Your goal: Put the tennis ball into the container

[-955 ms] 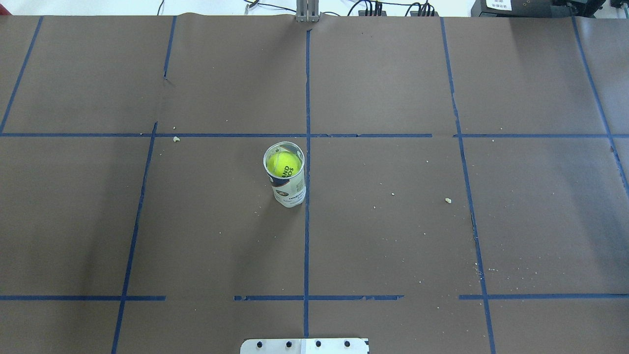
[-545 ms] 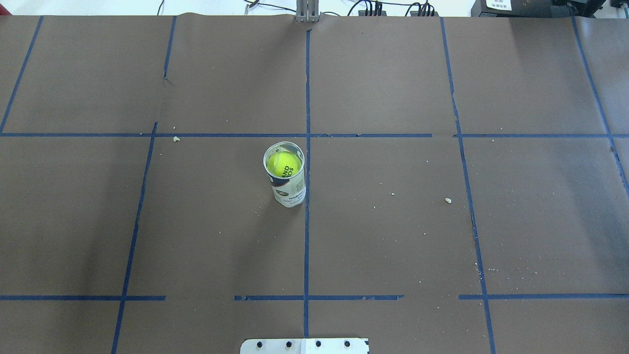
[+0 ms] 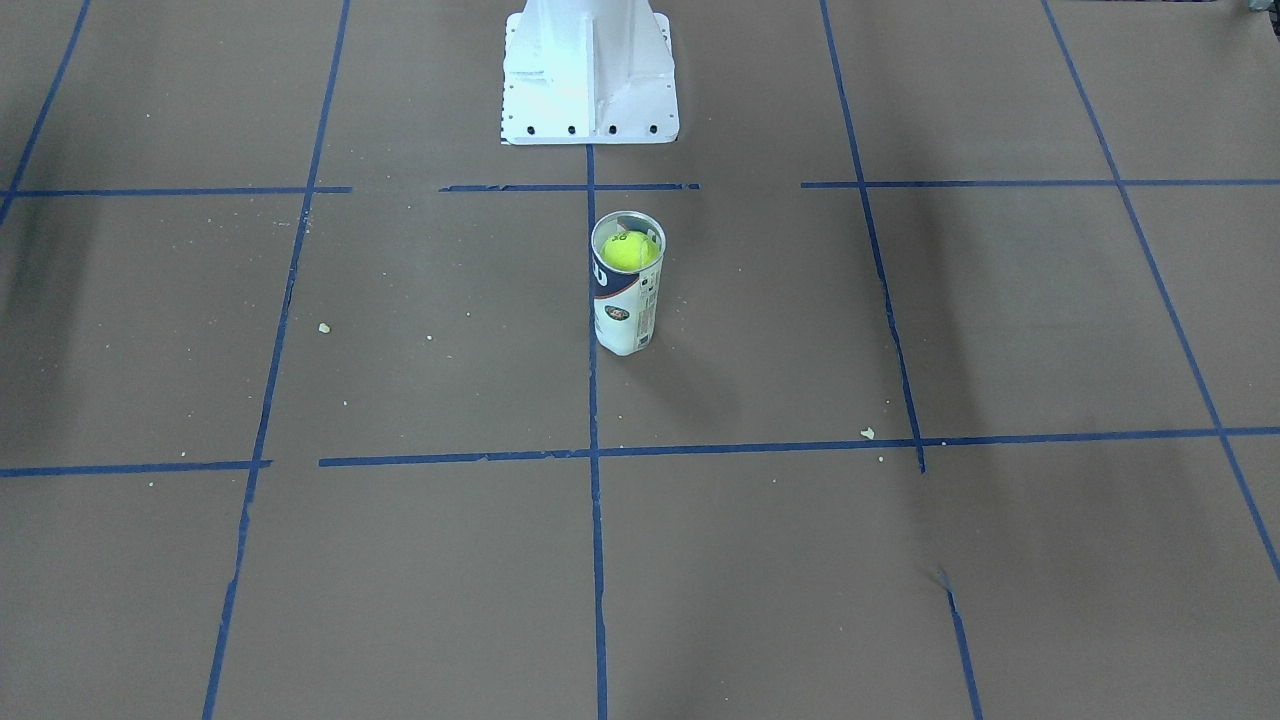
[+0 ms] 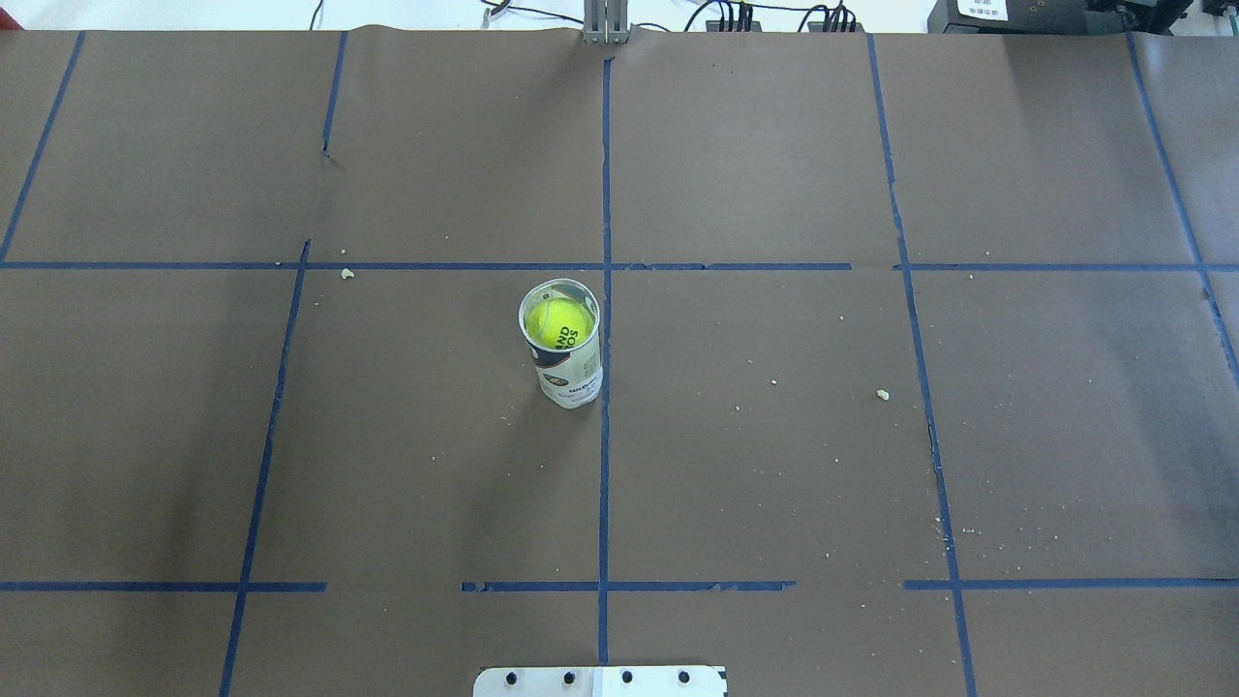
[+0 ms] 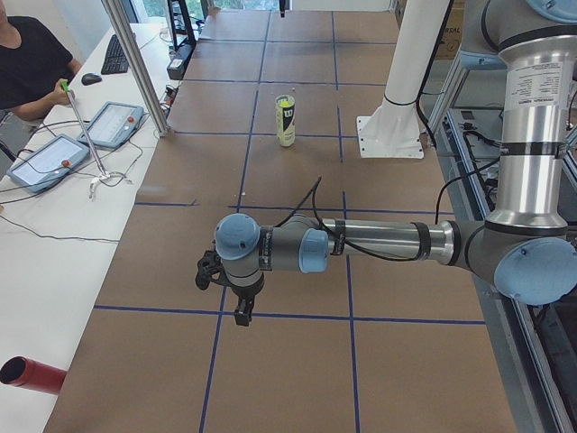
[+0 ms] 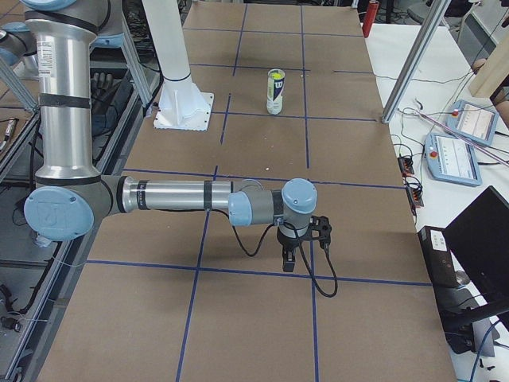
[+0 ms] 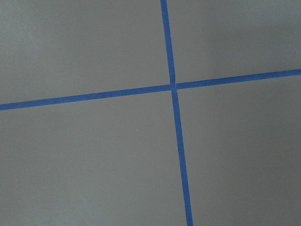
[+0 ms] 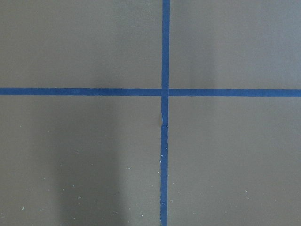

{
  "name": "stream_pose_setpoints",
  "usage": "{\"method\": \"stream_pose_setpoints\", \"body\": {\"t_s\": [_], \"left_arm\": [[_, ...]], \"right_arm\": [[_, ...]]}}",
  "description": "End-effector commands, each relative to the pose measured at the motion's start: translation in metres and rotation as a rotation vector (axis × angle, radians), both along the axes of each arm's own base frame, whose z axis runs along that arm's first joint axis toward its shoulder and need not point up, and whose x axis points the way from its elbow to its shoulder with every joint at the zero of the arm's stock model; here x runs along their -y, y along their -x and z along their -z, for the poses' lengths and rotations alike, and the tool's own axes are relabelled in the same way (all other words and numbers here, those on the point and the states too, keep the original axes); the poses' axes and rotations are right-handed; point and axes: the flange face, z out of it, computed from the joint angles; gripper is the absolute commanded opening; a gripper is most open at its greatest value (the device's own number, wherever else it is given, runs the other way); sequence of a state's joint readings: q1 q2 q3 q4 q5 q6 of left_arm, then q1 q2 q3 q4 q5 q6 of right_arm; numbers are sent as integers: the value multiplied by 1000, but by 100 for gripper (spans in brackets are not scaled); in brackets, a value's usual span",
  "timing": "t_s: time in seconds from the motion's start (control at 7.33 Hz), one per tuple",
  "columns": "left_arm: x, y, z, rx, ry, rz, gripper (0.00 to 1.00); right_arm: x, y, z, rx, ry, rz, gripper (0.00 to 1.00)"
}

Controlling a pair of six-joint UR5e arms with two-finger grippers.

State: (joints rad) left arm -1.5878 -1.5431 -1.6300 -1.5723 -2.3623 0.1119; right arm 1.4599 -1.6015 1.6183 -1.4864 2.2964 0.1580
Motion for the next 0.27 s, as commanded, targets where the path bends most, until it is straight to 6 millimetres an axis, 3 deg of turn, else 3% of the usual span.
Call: {"method": "stream_pose_setpoints", "body": {"t_s": [0.0,0.14], "left_arm": [[0,4,1,0,-2,9,100],[-1,4,1,0,-2,8,100]], "right_arm": [[0,1,0,0,0,1,100],[0,0,0,0,0,0,100]]}}
